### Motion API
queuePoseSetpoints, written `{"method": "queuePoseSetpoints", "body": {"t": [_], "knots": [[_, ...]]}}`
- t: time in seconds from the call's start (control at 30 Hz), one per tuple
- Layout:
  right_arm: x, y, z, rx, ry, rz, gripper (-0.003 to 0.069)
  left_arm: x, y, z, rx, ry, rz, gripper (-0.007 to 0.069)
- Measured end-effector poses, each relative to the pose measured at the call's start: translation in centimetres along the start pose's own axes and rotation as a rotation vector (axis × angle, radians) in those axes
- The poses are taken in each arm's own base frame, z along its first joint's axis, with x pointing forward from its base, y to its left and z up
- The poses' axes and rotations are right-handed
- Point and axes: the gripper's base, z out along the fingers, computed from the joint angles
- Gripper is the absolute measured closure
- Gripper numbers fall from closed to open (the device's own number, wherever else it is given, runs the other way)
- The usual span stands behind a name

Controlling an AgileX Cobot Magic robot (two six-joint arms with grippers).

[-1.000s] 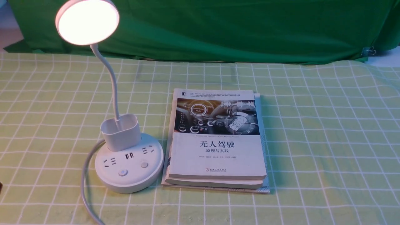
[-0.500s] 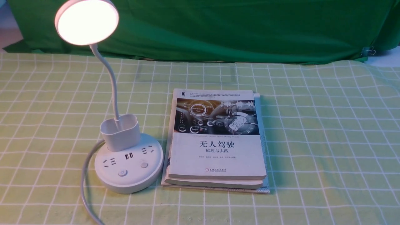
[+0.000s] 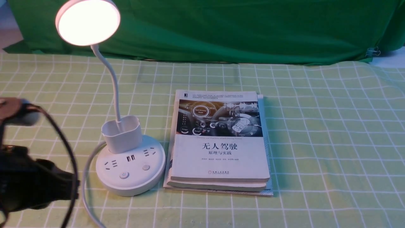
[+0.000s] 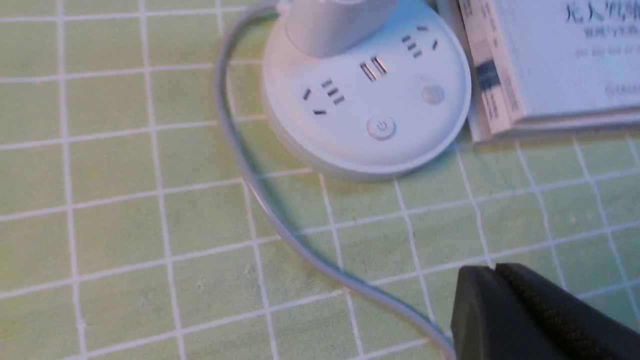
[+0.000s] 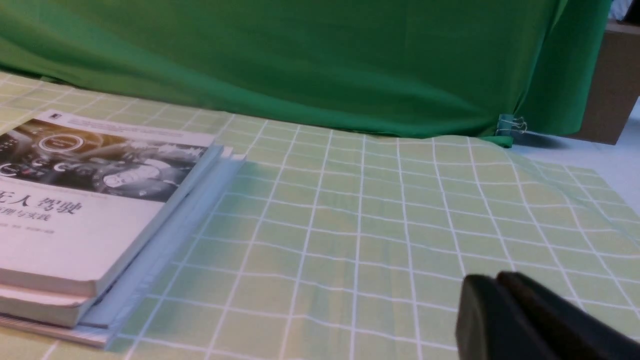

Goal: Turn off the desk lamp on the green coffee tablecloth by hand.
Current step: 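Press the power button on the round power strip under the lamp with the left gripper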

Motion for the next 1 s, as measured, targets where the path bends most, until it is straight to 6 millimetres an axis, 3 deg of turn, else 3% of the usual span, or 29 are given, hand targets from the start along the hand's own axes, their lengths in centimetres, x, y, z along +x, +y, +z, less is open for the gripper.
{"method": "queuePoseSetpoints", "body": {"t": [0.13, 0.4, 0.7, 0.83, 1.0], "knots": [[0.0, 0.0, 0.0, 0.0, 0.0, 0.0, 0.0629, -1.5, -2.7, 3.7, 0.035, 0.212, 0.154, 0.0622], [0.0, 0.0, 0.0, 0.0, 0.0, 0.0, 0.0629, -4.5, -5.4, 7.9, 0.059, 0.346, 0.236, 0.0622], [0.0, 0.0, 0.0, 0.0, 0.0, 0.0, 0.0629, -8.1, -5.7, 12.0, 0.015, 0.398, 0.255, 0.0622], [0.0, 0.0, 0.0, 0.0, 0.0, 0.0, 0.0629, -10.1, -4.7, 14.2, -0.013, 0.411, 0.23, 0.0622], [0.0, 0.0, 0.0, 0.0, 0.0, 0.0, 0.0629, -11.1, -3.3, 16.4, -0.046, 0.458, 0.21, 0.0622]]}}
